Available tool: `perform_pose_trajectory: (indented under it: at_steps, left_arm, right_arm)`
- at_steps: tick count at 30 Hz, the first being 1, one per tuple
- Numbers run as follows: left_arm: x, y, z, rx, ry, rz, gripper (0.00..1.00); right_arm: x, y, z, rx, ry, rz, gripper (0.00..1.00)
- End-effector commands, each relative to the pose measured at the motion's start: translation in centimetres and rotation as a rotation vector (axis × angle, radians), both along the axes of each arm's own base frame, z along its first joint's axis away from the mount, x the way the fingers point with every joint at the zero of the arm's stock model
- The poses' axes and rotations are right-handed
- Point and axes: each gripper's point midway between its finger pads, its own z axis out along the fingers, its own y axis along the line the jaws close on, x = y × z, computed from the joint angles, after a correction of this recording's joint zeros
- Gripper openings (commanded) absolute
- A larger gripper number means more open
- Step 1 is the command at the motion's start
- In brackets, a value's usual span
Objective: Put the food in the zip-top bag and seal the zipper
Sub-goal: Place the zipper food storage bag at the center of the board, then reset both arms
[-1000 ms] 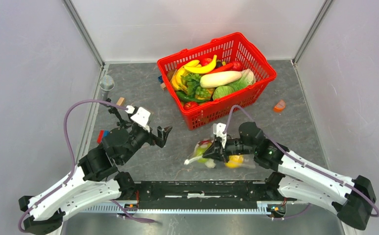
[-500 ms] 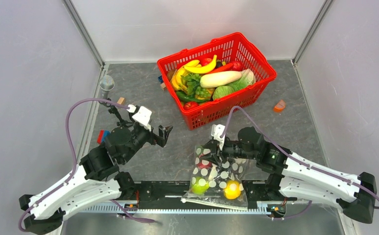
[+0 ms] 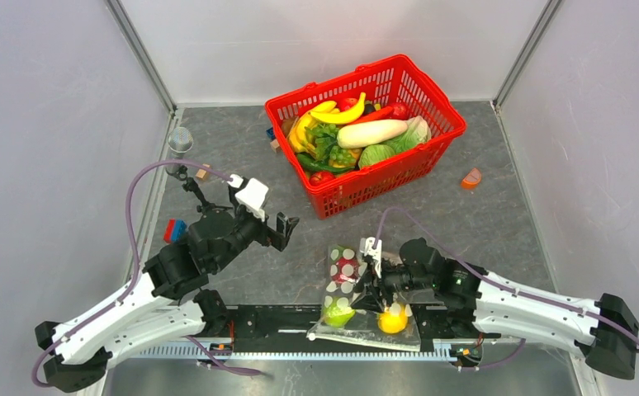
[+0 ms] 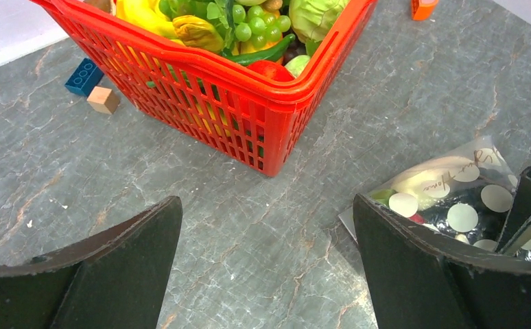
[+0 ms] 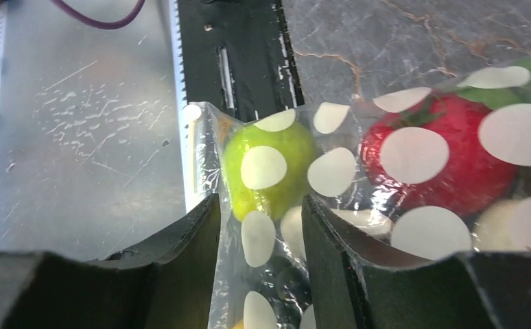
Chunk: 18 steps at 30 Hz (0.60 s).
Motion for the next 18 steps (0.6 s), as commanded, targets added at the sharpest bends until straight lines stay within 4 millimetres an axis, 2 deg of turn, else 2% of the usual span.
perform_pose_trajectory:
  at_steps: [1, 3, 6, 7, 9, 10, 12, 14, 16, 18]
  left_arm:
    - [0.0, -0.8, 0.2, -0.047, 0.014, -0.010, 1.00]
    - [0.1, -0.9, 0.0, -0.045, 0.017, -0.009, 1.00]
    - [0.1, -1.0, -0.3, -0.041, 0.021, -0.010, 1.00]
    - [0.1, -1.1, -0.4, -0.038, 0.025, -0.013, 1.00]
    - [0.1, -1.2, -0.8, -0.029, 0.032, -0.016, 1.00]
    - [0.1, -1.2, -0.9, -0.029, 0.036, -0.016, 1.00]
    - [0.1, -1.5, -1.4, -0.029, 0.044, -0.020, 1.00]
    - [0.4, -1.8, -1.9, -0.032, 0.047, -0.021, 1.00]
    - [0.7, -2.3, -2.3, -0.023, 0.057, -0.020, 1.00]
    - [1.4, -2.3, -2.6, -0.008, 0.070, 0.000, 1.00]
  right_arm:
    - [-1.7, 0.6, 0.4, 0.034, 0.046, 0.096, 0.52]
    - [-1.4, 1.1, 1.3, 0.060, 0.003, 0.107, 0.52]
    - [-3.2, 2.2, 4.7, 0.216, -0.028, 0.243, 0.53]
    - [-3.9, 2.2, 5.1, 0.243, -0.025, 0.279, 0.53]
    - [-4.6, 2.1, 4.5, 0.231, -0.019, 0.315, 0.54]
    - [-4.3, 1.9, 3.4, 0.180, -0.017, 0.302, 0.55]
    - [-1.0, 1.6, 1.1, 0.036, -0.092, 0.137, 0.60]
    - [3.9, 1.0, 0.9, -0.069, -0.195, -0.106, 0.68]
    - [7.9, 0.0, 2.2, -0.105, -0.292, -0.318, 0.75]
    - [11.0, -0.9, 4.6, -0.082, -0.386, -0.488, 0.80]
